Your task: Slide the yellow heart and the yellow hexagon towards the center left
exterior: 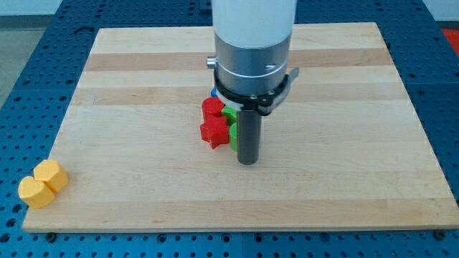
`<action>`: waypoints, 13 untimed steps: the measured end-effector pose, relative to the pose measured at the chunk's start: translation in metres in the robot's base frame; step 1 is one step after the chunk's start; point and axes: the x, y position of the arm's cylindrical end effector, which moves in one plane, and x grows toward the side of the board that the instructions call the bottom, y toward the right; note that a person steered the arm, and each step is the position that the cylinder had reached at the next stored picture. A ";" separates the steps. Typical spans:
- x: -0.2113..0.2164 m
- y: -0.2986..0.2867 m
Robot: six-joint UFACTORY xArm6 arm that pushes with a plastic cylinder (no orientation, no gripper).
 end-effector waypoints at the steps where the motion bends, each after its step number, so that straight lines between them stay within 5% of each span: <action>1: -0.008 -0.011; 4: -0.012 -0.012; 6: 0.091 -0.064; 8: 0.100 -0.085; 13: 0.095 -0.309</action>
